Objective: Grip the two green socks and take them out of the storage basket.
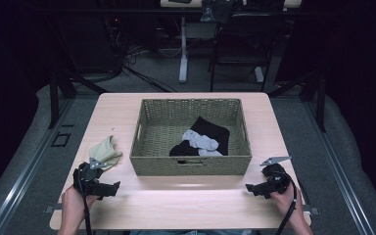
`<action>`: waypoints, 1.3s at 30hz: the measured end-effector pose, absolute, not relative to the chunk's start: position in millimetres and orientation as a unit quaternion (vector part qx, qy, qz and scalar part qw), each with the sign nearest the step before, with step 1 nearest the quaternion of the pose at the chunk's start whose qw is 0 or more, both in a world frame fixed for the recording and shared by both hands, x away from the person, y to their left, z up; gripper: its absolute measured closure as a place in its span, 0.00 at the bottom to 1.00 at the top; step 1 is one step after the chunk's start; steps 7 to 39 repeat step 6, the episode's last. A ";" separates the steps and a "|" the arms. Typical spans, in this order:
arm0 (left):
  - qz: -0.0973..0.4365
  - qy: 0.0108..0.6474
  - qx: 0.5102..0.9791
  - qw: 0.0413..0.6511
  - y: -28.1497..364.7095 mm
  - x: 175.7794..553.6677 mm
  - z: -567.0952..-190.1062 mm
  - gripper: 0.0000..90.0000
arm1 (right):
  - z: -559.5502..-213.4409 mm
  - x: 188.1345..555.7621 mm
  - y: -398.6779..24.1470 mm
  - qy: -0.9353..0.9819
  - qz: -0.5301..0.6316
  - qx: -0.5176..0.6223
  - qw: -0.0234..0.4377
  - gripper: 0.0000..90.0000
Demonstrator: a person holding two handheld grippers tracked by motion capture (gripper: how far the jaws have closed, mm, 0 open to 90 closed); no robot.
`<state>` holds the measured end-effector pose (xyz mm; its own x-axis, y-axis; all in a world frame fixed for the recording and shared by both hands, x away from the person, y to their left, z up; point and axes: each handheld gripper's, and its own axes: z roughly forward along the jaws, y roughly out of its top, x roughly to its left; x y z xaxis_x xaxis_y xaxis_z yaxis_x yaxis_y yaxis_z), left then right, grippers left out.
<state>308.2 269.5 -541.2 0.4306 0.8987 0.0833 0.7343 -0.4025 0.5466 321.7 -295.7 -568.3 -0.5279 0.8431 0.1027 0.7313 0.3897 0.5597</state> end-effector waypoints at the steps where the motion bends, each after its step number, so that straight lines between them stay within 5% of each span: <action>1: 0.184 0.503 0.815 0.222 270.8 309.4 -542.2 0.00 | -568.3 321.7 -296.2 0.828 0.278 0.476 0.101 0.01; 39: 0.187 0.509 0.810 0.224 275.7 312.7 -542.5 0.00 | -568.1 322.0 -296.6 0.827 0.280 0.477 0.099 0.01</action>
